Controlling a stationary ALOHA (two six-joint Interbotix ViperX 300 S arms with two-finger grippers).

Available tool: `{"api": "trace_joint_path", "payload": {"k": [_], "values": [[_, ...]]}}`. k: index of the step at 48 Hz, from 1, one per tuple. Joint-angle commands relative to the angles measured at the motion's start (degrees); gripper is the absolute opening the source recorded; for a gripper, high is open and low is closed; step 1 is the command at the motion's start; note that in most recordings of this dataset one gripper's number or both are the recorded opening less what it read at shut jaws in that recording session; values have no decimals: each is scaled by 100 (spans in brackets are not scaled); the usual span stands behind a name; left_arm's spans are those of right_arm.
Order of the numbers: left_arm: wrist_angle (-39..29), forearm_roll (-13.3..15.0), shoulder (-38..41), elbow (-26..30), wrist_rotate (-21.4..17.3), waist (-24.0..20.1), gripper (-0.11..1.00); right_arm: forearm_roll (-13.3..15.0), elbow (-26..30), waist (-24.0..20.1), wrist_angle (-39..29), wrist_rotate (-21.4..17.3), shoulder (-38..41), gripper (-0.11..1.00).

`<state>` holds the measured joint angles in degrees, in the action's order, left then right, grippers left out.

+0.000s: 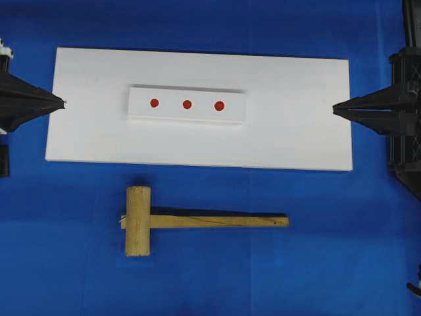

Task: Hit the mark with a hammer.
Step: 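Move the right gripper down to the wooden mallet's handle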

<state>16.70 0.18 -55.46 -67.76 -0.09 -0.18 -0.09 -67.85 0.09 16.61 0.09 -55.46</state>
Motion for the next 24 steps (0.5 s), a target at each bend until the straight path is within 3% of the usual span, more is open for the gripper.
{"api": "trace_joint_path", "payload": {"k": [1, 12, 24], "values": [[-44, 44, 44, 97, 35, 62, 0, -9, 176, -53, 44, -44, 123, 0], [-62, 53, 53, 88, 35, 62, 0, -132, 501, -466, -185, -132, 747, -6], [-79, 53, 62, 88, 44, 62, 0, -158, 932, -861, -149, -703, 1714, -6]]}}
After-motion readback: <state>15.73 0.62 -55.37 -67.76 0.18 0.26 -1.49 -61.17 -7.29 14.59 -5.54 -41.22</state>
